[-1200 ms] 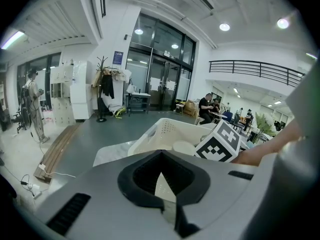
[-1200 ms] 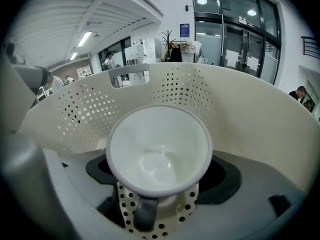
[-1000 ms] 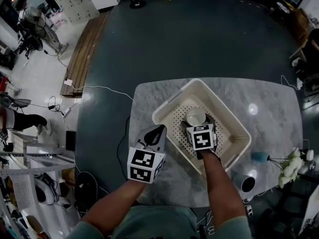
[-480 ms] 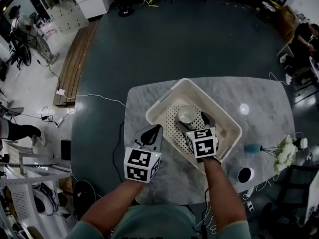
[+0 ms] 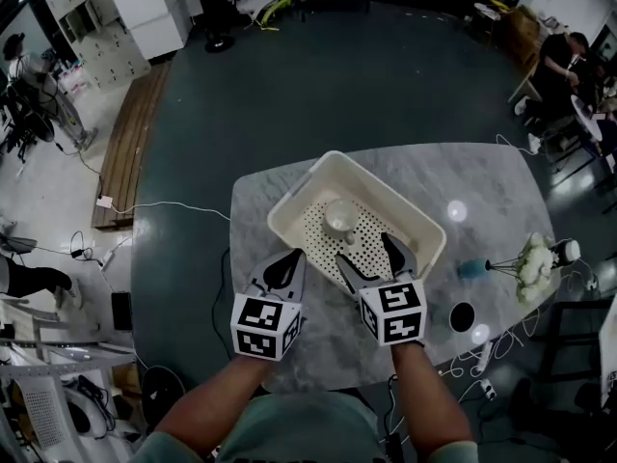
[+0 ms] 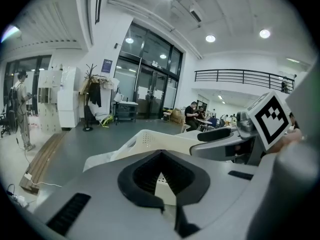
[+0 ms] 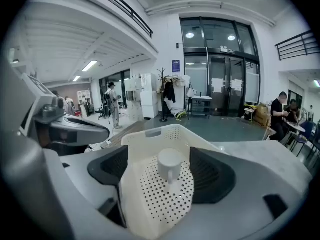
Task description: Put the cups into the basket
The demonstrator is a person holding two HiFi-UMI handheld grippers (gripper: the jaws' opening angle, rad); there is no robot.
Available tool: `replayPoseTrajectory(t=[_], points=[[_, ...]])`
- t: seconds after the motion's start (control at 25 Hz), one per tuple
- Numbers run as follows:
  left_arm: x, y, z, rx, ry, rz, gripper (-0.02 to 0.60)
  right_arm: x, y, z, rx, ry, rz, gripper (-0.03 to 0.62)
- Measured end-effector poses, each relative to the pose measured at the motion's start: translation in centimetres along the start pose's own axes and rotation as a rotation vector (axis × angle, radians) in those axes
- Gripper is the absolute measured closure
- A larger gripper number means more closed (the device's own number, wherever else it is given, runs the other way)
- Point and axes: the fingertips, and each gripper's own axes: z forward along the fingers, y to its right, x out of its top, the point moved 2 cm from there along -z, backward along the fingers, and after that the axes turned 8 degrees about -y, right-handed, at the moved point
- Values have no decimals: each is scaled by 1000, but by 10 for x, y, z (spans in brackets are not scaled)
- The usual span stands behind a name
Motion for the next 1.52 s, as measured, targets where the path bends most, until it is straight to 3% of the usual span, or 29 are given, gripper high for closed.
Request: replayPoseTrajectory(t=[0.36,0.44,0.56,0.68,0.8,1.12,1.52], points=[[-11,35,-38,-71,39,43,574,-21,-33,-69,-9,75,80,206],[-16,40,-47,-96,43,55,574,-29,-42,-83,-33,84,97,269],[-22,47,-60,-141,42,77,574,-42,-55,-101,-73,94,144,419],[-33,49,-73,-185,36,109,574,-59,-69,-114,-126,95,184,514],[-48,49,-89,-230,23,144,574,-77,-87,-124,-174,88,211,557],[-79,61,-115,-350,-11,220,574,-110,-119,-151,-310,88,262,569],[-91,100,-121,-418,-15,257,574,-142,-129,-179,-357,63,298,569]])
